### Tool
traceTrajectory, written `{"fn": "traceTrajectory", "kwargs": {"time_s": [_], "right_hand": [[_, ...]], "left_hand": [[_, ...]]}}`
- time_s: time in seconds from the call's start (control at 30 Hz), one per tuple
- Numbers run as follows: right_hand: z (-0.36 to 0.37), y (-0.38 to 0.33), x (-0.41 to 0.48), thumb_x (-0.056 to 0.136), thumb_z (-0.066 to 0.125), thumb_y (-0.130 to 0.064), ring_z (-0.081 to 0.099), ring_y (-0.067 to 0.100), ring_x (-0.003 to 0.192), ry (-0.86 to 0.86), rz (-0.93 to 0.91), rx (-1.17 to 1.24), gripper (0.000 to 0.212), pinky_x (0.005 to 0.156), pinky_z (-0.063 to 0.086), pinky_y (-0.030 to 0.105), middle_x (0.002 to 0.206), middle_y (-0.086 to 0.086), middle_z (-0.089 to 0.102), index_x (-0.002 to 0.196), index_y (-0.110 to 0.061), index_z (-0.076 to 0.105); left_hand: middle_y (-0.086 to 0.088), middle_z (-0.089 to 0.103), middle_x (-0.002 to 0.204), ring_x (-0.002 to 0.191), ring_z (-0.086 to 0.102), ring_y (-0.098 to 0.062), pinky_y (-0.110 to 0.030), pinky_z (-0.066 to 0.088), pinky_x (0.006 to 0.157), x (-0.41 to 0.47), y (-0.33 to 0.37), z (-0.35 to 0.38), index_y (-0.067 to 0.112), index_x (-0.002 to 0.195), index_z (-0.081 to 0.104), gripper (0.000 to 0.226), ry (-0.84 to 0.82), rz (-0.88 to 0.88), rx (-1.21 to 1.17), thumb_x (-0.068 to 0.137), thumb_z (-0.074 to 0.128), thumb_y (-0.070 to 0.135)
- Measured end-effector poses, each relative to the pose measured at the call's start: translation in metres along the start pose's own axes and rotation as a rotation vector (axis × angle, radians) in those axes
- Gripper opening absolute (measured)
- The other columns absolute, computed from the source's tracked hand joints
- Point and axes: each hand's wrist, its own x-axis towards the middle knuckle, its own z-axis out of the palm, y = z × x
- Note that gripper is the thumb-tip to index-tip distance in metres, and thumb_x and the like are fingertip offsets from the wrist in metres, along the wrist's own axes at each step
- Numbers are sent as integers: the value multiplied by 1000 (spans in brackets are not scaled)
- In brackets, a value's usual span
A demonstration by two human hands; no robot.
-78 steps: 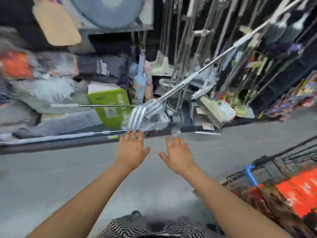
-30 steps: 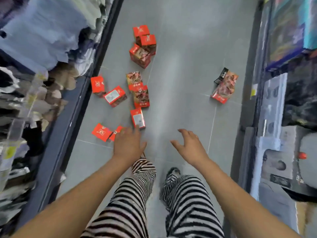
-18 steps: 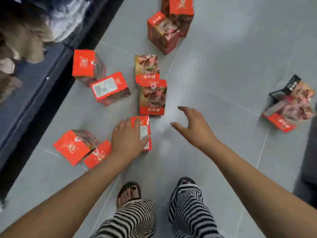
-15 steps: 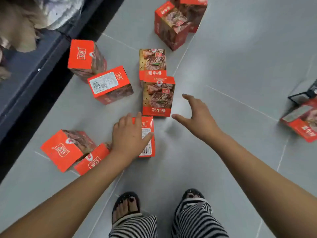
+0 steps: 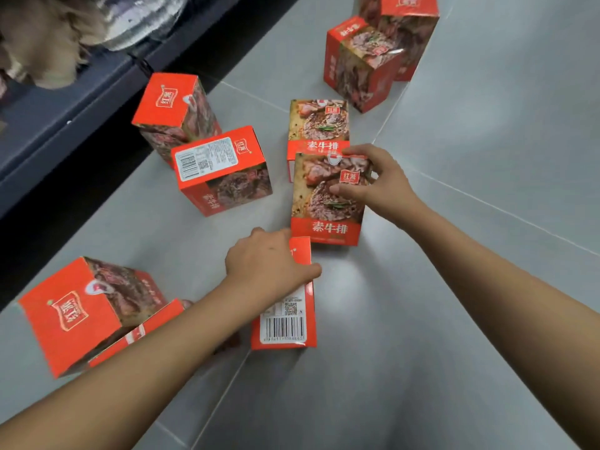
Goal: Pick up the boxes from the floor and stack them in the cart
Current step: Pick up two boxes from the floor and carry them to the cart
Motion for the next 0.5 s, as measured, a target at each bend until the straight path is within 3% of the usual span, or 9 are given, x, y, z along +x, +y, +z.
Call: {"fn": "traceTrajectory", "kwargs": {"time_s": [0.13, 0.27, 0.3, 0.43, 0.5], "right_hand": [[4, 1, -4, 59, 91, -31, 52, 10, 110, 80, -3, 23, 53, 93, 52, 32, 124, -1, 47, 104, -34, 63], [1, 12, -22, 53, 93, -35, 49, 5, 105, 238, -102, -74, 62, 82, 40, 3, 120, 6, 46, 106, -25, 63], [0, 15, -30, 53, 94, -36, 49, 9, 106, 267, -137, -106, 66, 85, 40, 4, 120, 9, 45, 109, -21, 63], [5, 22, -57, 57, 83, -51, 42, 30, 120, 303, -232, -235, 77, 100, 44, 35, 124, 18, 39, 120, -13, 59], [13, 21, -63, 59, 78, -56, 37, 32, 121, 281, -243, -300, 81, 101, 39, 35, 127, 20, 39, 124, -14, 56]], "left_hand": [[0, 45, 100, 87, 59, -26, -30, 40, 68, -14, -5, -4, 25, 103, 57, 46, 138, 12, -62, 73, 59, 60], [0, 42, 112, 92, 59, -27, -34, 46, 75, -37, -22, 0, 23, 112, 53, 54, 346, 105, -60, 74, 61, 60], [-1, 42, 114, 91, 60, -27, -36, 48, 75, -41, -28, 2, 21, 112, 53, 56, 397, 123, -93, 73, 60, 62], [-7, 42, 122, 94, 60, -26, -38, 53, 73, -45, -48, 9, 12, 112, 57, 65, 563, 199, -235, 70, 57, 62], [-13, 43, 125, 101, 59, -29, -38, 53, 74, -43, -48, 14, 8, 111, 57, 62, 615, 244, -253, 72, 65, 56]]}}
